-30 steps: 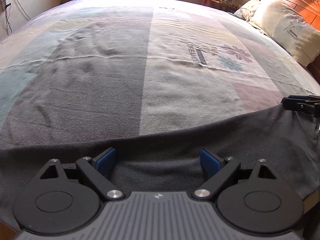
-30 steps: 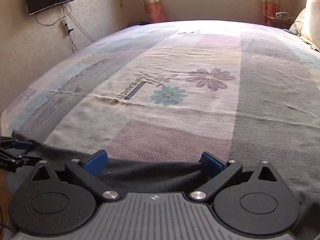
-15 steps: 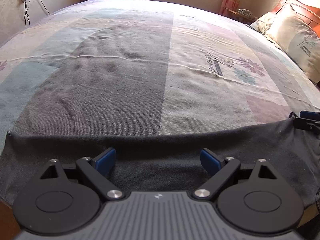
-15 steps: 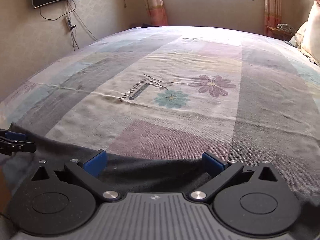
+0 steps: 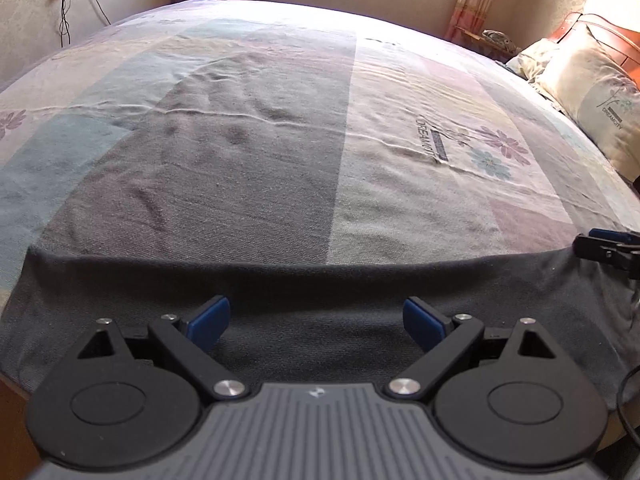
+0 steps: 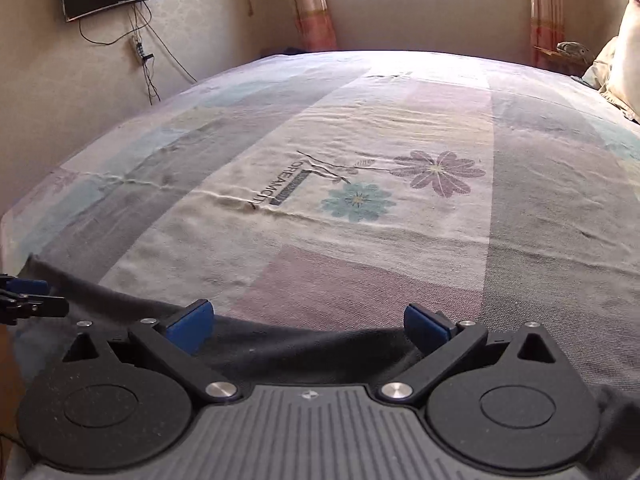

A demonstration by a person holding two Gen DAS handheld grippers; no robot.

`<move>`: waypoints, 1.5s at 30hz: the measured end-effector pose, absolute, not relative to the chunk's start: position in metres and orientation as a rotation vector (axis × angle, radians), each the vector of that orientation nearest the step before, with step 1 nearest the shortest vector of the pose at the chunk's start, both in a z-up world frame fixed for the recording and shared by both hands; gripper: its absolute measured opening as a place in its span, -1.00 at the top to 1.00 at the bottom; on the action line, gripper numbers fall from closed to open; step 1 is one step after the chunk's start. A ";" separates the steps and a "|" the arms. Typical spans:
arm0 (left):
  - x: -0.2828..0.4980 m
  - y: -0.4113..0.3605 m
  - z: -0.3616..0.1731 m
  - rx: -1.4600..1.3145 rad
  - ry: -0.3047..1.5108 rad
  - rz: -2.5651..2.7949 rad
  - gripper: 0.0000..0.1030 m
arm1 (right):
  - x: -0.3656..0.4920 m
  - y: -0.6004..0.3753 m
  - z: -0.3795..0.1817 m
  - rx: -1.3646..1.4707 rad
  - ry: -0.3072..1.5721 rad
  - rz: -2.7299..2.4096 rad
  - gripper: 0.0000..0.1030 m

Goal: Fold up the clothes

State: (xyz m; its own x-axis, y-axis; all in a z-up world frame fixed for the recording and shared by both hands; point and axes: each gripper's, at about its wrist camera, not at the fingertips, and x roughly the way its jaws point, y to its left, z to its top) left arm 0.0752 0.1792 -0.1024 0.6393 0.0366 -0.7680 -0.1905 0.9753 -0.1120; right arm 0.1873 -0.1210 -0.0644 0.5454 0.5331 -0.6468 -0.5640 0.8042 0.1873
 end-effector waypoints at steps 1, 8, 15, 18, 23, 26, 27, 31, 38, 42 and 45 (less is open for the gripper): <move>0.075 0.180 -0.104 -0.170 0.876 0.147 -0.82 | 0.181 -0.121 -0.062 -0.045 0.751 0.669 -1.00; 0.076 0.195 -0.120 -0.177 0.894 0.240 -0.82 | 0.181 -0.099 -0.089 -0.101 0.809 0.689 -1.00; 0.072 0.201 -0.104 -0.195 0.876 0.251 -0.82 | 0.187 -0.113 -0.070 -0.063 0.771 0.647 -1.00; 0.071 0.187 -0.101 -0.128 0.897 0.207 -0.82 | 0.165 -0.101 -0.061 -0.128 0.765 0.715 -1.00; 0.065 0.159 -0.102 0.014 0.933 0.192 -0.82 | 0.134 -0.088 -0.064 -0.264 0.777 0.680 -1.00; 0.055 0.143 -0.103 0.060 0.931 0.139 -0.82 | 0.117 -0.098 -0.067 -0.278 0.790 0.642 -1.00; 0.052 0.137 -0.107 0.082 0.934 0.120 -0.82 | 0.111 -0.102 -0.070 -0.280 0.796 0.636 -1.00; 0.041 0.128 -0.119 0.085 0.942 0.104 -0.87 | 0.088 -0.120 -0.090 -0.295 0.833 0.605 -1.00; 0.030 0.124 -0.102 0.061 0.925 0.070 -0.88 | 0.066 -0.149 -0.081 -0.263 0.848 0.580 -1.00; 0.040 0.101 -0.098 0.082 0.881 -0.002 -0.88 | 0.078 -0.155 -0.084 -0.203 0.849 0.498 -1.00; 0.042 0.089 -0.115 0.114 0.930 -0.018 -0.88 | 0.068 -0.165 -0.093 -0.202 0.865 0.496 -1.00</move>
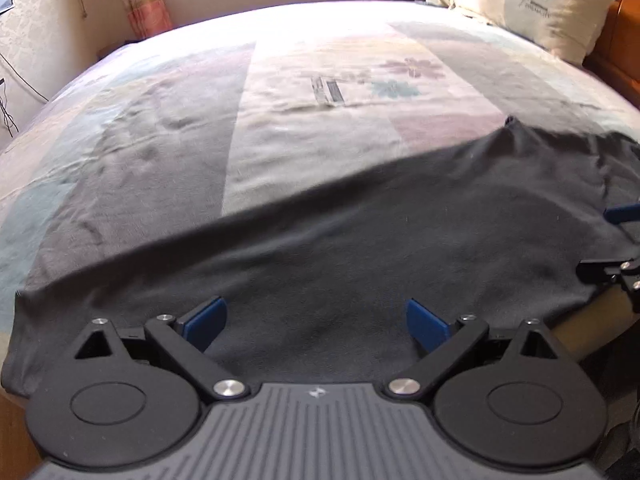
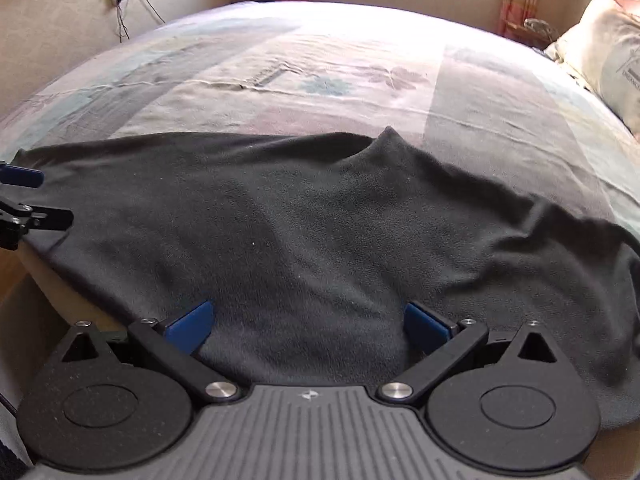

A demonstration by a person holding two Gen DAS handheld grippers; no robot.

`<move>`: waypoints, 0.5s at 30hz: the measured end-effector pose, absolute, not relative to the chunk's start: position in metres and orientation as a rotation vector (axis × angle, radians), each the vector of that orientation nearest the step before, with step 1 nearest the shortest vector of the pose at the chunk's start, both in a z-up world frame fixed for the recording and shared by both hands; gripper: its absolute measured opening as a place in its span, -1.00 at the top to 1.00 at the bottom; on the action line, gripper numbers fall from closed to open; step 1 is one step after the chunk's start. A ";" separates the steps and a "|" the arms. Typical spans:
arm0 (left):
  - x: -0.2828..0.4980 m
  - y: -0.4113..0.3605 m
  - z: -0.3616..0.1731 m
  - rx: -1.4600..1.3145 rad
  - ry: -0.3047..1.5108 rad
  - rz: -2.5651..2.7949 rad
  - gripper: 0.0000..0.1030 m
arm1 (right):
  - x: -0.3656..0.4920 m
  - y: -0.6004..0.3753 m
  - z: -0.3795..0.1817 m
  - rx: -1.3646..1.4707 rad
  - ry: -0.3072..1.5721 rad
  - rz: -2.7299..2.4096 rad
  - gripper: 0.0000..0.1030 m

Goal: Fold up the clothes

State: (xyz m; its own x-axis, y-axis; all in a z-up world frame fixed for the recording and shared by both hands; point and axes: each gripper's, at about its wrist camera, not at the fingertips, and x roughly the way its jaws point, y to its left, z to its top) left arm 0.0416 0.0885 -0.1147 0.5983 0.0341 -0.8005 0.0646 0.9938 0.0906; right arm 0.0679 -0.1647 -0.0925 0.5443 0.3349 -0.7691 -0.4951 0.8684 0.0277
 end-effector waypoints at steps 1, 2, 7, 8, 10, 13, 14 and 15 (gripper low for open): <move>0.038 0.090 -0.119 0.095 0.939 -0.014 -0.88 | 0.062 -0.168 -0.093 -0.214 0.860 0.507 -1.00; 0.034 0.093 -0.118 0.070 0.923 -0.012 -0.89 | 0.058 -0.172 -0.090 -0.220 0.864 0.519 -1.00; 0.037 0.095 -0.100 0.072 0.881 -0.018 -0.89 | 0.072 -0.200 -0.067 -0.183 0.761 0.518 -1.00; 0.041 0.093 -0.098 0.070 0.875 -0.026 -0.89 | 0.082 -0.203 -0.067 -0.210 0.728 0.497 -1.00; 0.049 0.089 -0.096 0.063 0.861 -0.042 -0.89 | 0.103 -0.210 -0.068 -0.261 0.664 0.455 -1.00; 0.056 0.089 -0.105 -0.022 0.859 -0.089 -0.89 | 0.139 -0.229 -0.089 -0.230 0.698 0.437 -1.00; 0.057 0.091 -0.111 -0.064 0.882 -0.085 -0.88 | 0.149 -0.236 -0.096 -0.214 0.714 0.434 -1.00; 0.057 0.092 -0.115 -0.082 0.895 -0.078 -0.88 | 0.155 -0.249 -0.101 -0.181 0.721 0.435 -1.00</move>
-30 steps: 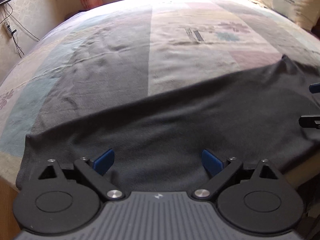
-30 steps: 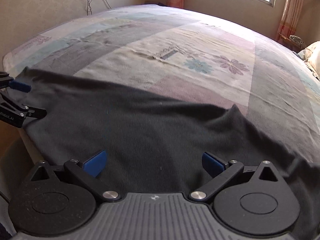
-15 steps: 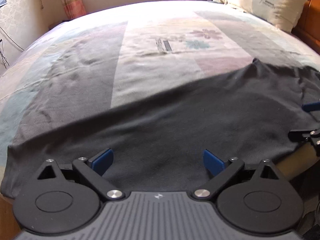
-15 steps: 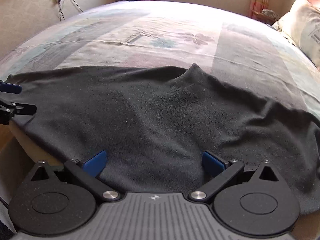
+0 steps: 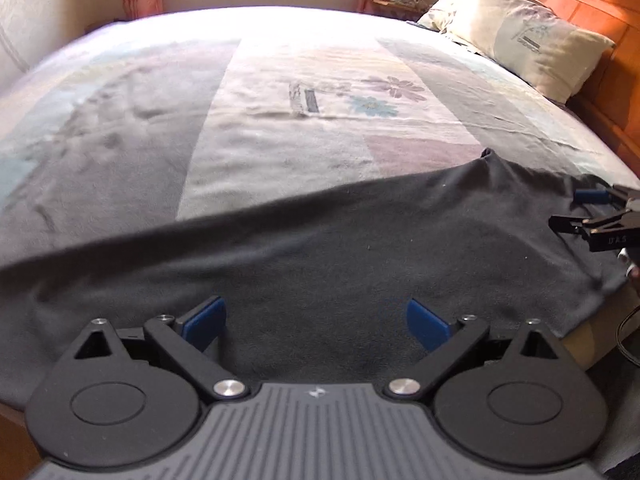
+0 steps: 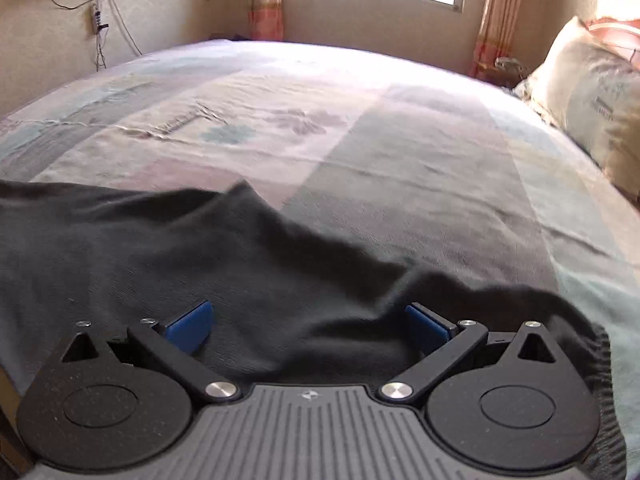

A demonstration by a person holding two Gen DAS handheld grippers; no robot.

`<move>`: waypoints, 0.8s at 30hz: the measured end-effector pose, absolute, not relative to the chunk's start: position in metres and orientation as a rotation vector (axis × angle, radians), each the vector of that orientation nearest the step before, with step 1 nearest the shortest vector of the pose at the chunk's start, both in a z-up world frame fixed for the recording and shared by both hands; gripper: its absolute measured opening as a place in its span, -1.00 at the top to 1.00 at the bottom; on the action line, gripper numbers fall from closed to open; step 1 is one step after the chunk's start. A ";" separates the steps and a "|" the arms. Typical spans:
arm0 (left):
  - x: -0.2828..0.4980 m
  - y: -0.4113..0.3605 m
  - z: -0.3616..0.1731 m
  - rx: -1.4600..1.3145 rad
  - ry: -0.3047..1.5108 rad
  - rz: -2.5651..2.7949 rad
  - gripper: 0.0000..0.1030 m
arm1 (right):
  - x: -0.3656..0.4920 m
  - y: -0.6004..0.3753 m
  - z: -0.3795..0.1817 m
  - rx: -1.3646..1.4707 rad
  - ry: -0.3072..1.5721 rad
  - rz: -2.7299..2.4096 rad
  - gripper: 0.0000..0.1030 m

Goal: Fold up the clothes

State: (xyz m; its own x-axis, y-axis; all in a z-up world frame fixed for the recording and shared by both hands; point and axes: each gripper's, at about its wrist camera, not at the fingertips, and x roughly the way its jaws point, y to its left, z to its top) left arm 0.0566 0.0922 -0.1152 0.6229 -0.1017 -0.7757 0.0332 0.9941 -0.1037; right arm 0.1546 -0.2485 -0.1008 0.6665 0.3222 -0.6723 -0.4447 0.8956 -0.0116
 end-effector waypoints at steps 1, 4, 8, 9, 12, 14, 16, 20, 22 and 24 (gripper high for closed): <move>0.054 0.092 -0.117 -0.069 0.897 -0.064 -0.88 | 0.160 -0.261 -0.105 -0.148 0.728 0.435 -1.00; 0.049 0.092 -0.121 -0.033 0.909 -0.045 -0.89 | 0.172 -0.292 -0.103 -0.085 0.745 0.346 -1.00; 0.055 0.089 -0.120 -0.025 0.937 -0.030 -0.89 | 0.171 -0.309 -0.088 0.009 0.749 0.296 -1.00; 0.056 0.089 -0.120 -0.023 0.940 -0.028 -0.91 | 0.167 -0.307 -0.086 0.004 0.728 0.312 -1.00; 0.059 0.087 -0.121 -0.011 0.951 -0.022 -0.93 | 0.168 -0.297 -0.093 -0.048 0.724 0.328 -1.00; 0.059 0.086 -0.119 -0.008 0.957 -0.020 -0.93 | 0.179 -0.295 -0.106 -0.068 0.749 0.287 -1.00; 0.057 0.085 -0.117 -0.005 0.960 -0.013 -0.93 | 0.186 -0.299 -0.109 -0.039 0.753 0.272 -1.00; 0.052 0.078 -0.111 0.027 0.960 -0.013 -0.93 | 0.176 -0.298 -0.090 -0.043 0.757 0.229 -1.00; 0.049 0.069 -0.108 0.071 0.950 -0.027 -0.93 | 0.157 -0.301 -0.082 -0.028 0.735 0.229 -1.00; 0.048 0.059 -0.107 0.107 0.943 -0.043 -0.93 | 0.135 -0.306 -0.075 0.003 0.713 0.222 -1.00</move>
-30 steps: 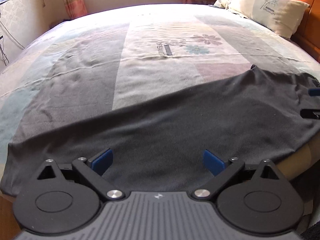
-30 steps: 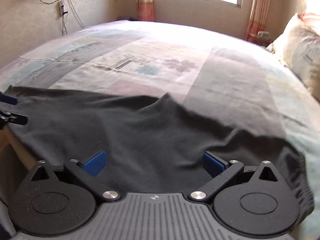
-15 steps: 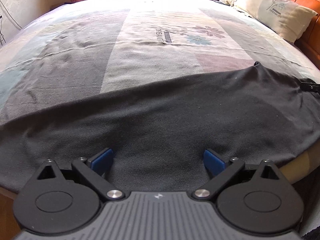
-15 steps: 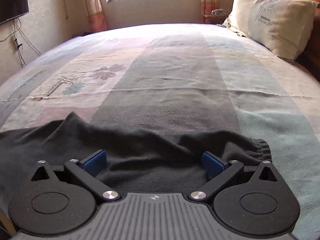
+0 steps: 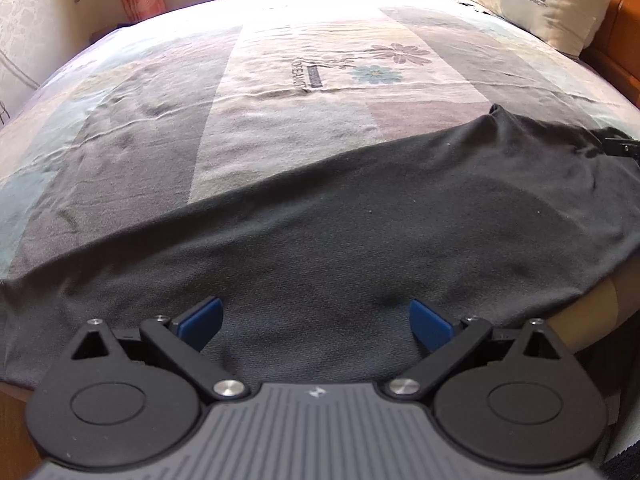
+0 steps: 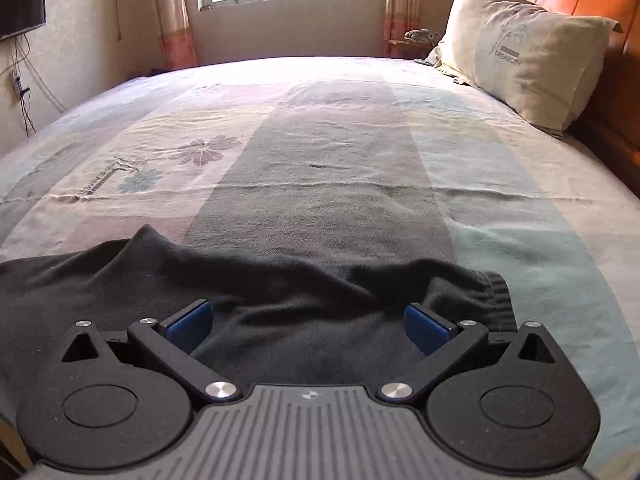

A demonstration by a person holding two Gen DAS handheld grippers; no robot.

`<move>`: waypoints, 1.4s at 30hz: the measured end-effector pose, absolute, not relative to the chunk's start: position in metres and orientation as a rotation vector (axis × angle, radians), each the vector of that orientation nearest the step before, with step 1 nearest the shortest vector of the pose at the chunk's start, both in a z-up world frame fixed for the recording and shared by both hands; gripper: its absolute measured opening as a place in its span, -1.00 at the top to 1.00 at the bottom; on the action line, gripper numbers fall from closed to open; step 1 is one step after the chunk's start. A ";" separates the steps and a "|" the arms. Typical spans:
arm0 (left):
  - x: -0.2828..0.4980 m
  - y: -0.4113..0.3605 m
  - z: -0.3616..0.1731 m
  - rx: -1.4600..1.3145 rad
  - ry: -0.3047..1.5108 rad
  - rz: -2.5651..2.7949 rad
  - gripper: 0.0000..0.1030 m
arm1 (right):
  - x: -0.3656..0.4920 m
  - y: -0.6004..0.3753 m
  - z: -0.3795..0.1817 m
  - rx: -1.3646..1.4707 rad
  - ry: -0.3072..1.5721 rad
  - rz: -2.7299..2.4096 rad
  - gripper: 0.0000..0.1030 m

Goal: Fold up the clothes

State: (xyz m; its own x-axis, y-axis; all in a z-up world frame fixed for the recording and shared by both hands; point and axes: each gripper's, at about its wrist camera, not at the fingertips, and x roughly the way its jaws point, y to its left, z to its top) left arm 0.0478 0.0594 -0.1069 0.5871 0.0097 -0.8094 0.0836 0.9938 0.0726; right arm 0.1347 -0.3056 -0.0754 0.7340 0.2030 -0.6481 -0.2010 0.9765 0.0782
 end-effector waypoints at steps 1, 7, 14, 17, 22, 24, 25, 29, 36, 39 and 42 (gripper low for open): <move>0.048 0.055 -0.108 0.119 0.944 -0.056 -0.93 | 0.125 -0.309 -0.079 0.016 0.718 0.215 -1.00; 0.046 0.048 -0.115 0.103 0.966 -0.054 -0.94 | 0.078 -0.323 -0.103 -0.022 0.755 0.154 -1.00; 0.038 0.033 -0.106 0.147 0.929 -0.063 -0.94 | 0.070 -0.312 -0.089 0.000 0.680 0.219 -1.00; 0.038 0.031 -0.113 0.140 0.962 -0.059 -0.94 | 0.076 -0.318 -0.101 0.048 0.735 0.167 -1.00; 0.032 0.036 -0.108 0.127 0.965 -0.044 -0.94 | 0.063 -0.337 -0.093 0.102 0.692 0.166 -1.00; 0.035 0.034 -0.102 0.140 0.946 -0.048 -0.94 | 0.064 -0.343 -0.087 0.128 0.658 0.160 -1.00; 0.037 0.033 -0.099 0.142 0.936 -0.053 -0.94 | 0.067 -0.345 -0.085 0.138 0.644 0.160 -1.00; 0.048 0.025 -0.100 0.144 0.937 -0.065 -0.94 | 0.082 -0.352 -0.094 0.132 0.646 0.079 -1.00; 0.050 0.030 -0.109 0.099 0.995 -0.029 -0.95 | 0.075 -0.356 -0.090 0.153 0.629 0.078 -1.00; 0.052 0.022 -0.102 0.156 0.971 -0.022 -0.95 | 0.086 -0.346 -0.080 0.152 0.597 0.128 -1.00; 0.055 0.016 -0.099 0.152 0.960 -0.039 -0.95 | 0.105 -0.331 -0.084 0.123 0.598 0.168 -1.00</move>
State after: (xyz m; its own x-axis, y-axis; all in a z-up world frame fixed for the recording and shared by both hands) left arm 0.0551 0.0158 -0.0995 0.5738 0.0343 -0.8183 0.1008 0.9886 0.1122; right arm 0.1050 -0.3312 -0.0844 0.8132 0.1924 -0.5493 -0.1215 0.9791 0.1631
